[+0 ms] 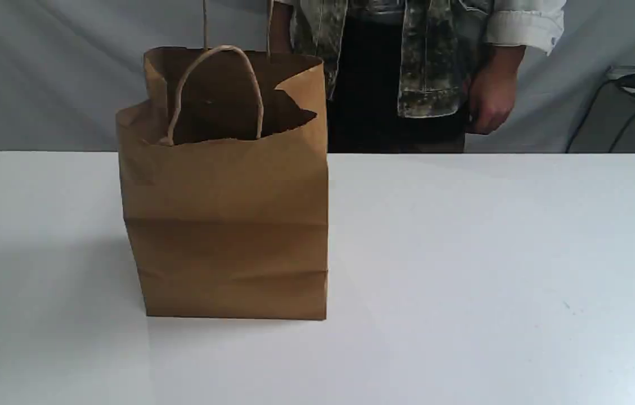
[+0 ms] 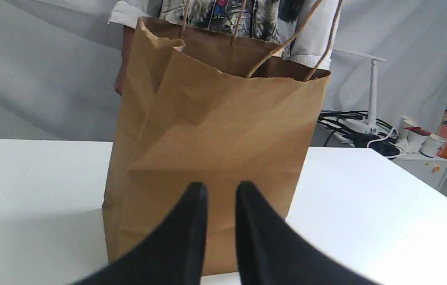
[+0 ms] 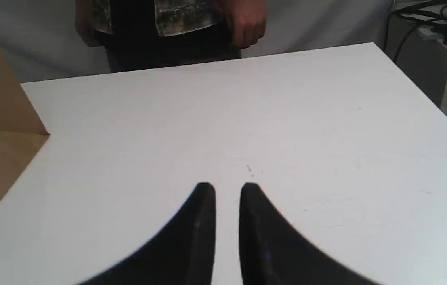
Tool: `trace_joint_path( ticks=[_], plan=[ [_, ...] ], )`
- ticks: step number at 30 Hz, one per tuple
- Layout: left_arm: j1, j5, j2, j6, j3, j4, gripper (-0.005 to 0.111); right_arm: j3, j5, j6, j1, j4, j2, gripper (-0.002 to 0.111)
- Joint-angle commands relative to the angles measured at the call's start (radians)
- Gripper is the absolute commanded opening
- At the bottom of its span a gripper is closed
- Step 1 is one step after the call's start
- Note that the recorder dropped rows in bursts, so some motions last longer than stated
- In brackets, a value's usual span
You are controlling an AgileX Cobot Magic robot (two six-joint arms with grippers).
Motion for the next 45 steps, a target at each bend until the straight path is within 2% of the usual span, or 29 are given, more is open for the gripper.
trace_joint_path(
  ticks=[1, 6, 8, 10, 11, 14, 18, 21, 25, 26, 28, 31, 35, 38, 42, 45],
  plan=[
    [-0.004, -0.001, 0.004, 0.002, 0.002, 0.002, 0.015, 0.004, 0.002, -0.011, 0.001, 0.009, -0.006, 0.012],
    [-0.004, 0.009, 0.004, 0.010, 0.008, 0.011, 0.015, 0.004, 0.002, -0.011, 0.001, 0.009, -0.006, 0.012],
    [-0.004, 0.064, 0.004, 0.042, 0.008, 0.078, 0.015, 0.004, 0.002, -0.011, 0.001, 0.009, -0.006, 0.012],
    [-0.004, 0.100, 0.004, 0.079, 0.008, 0.032, 0.015, 0.004, 0.002, -0.011, 0.001, 0.009, -0.006, 0.012],
    [-0.004, 0.130, 0.004, 0.125, 0.008, -0.068, 0.015, 0.004, 0.002, -0.011, 0.001, 0.009, -0.006, 0.012],
    [-0.004, 0.266, 0.004, 0.404, 0.008, -0.419, 0.015, 0.004, 0.002, -0.008, 0.001, 0.009, -0.006, 0.012],
    [-0.004, 0.290, 0.004, 0.703, 0.008, -0.648, 0.015, 0.004, 0.002, -0.008, 0.001, 0.009, -0.006, 0.012],
    [-0.004, 0.161, 0.004, 0.980, 0.008, -0.811, 0.015, 0.004, 0.002, -0.008, 0.001, 0.009, -0.006, 0.012],
    [-0.004, -0.125, 0.004, 1.637, 0.012, -1.379, 0.015, 0.004, 0.002, -0.008, 0.001, 0.009, -0.006, 0.012],
    [-0.004, -0.190, 0.004, 1.768, 0.014, -1.514, 0.015, 0.004, 0.002, -0.008, 0.001, 0.009, -0.006, 0.012],
    [-0.004, -0.246, 0.004, 1.919, 0.014, -1.648, 0.015, 0.004, 0.002, -0.008, 0.001, 0.011, -0.006, 0.012],
    [-0.004, -0.231, 0.004, 1.967, 0.014, -1.676, 0.015, 0.004, 0.002, -0.011, 0.001, 0.011, -0.006, 0.012],
    [-0.004, -0.103, 0.004, 1.984, 0.019, -1.781, 0.015, 0.004, 0.002, -0.011, 0.001, 0.011, -0.006, 0.012],
    [-0.004, -0.110, 0.004, 2.002, 0.054, -1.809, 0.015, 0.004, 0.002, -0.011, 0.001, 0.011, -0.006, 0.012],
    [-0.004, -0.193, 0.004, 2.002, 0.107, -1.809, 0.015, 0.004, 0.002, -0.011, 0.001, 0.011, -0.006, 0.012],
    [0.048, -0.146, 0.000, 2.002, 0.107, -1.813, 0.015, 0.004, 0.002, -0.011, 0.001, 0.011, -0.006, 0.012]
  ],
)
